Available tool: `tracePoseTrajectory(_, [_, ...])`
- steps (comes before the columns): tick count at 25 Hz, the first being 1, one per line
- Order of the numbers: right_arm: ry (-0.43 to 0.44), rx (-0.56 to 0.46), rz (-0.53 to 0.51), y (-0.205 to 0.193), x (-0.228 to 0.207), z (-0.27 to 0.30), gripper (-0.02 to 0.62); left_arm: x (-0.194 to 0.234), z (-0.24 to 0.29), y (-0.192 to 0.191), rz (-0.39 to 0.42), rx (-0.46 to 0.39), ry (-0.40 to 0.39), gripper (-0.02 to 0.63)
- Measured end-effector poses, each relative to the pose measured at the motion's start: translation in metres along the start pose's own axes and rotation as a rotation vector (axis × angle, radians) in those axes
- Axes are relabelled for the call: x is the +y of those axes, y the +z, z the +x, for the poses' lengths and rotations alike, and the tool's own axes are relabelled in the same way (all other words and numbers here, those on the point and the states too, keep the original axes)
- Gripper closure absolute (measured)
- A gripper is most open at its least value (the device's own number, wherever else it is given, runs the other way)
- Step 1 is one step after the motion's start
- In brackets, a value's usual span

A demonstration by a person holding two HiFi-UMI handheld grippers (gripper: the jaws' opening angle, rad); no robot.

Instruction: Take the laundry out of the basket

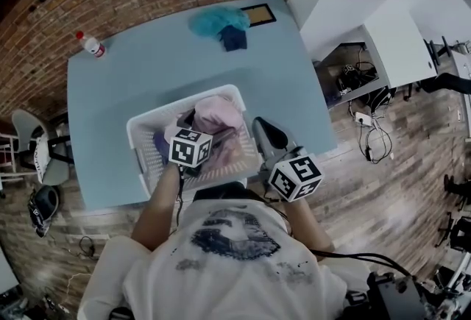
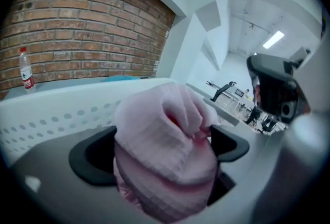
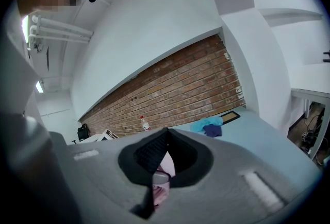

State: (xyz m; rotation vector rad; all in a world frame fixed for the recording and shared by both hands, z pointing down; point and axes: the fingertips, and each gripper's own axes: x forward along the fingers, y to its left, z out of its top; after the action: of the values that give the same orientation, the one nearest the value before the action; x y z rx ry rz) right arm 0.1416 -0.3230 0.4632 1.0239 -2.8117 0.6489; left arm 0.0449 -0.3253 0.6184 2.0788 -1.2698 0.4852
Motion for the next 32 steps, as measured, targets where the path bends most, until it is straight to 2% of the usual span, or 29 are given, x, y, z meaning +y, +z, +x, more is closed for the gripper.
tracePoseTrajectory(9, [-0.025, 0.0, 0.012, 0.004, -0.023, -0.003, 0.598, 0.009, 0.033, -0.012, -0.027, 0.064, 0.003, 0.061])
tracePoseTrajectory(19, [-0.022, 0.015, 0.02, -0.002, -0.034, -0.01, 0.598, 0.007, 0.051, -0.017, -0.045, 0.082, -0.004, 0.079])
tracePoseTrajectory(24, [-0.019, 0.016, 0.028, -0.002, -0.036, -0.013, 0.598, 0.002, 0.048, -0.013, -0.002, 0.069, -0.001, 0.235])
tracePoseTrajectory(28, [-0.008, 0.016, 0.033, -0.005, -0.033, -0.015, 0.598, 0.002, 0.044, -0.012, 0.039, 0.055, 0.024, 0.323])
tracePoseTrajectory(32, [0.0, 0.014, 0.04, -0.006, -0.029, -0.019, 0.598, -0.001, 0.039, -0.01, 0.074, 0.047, 0.046, 0.368])
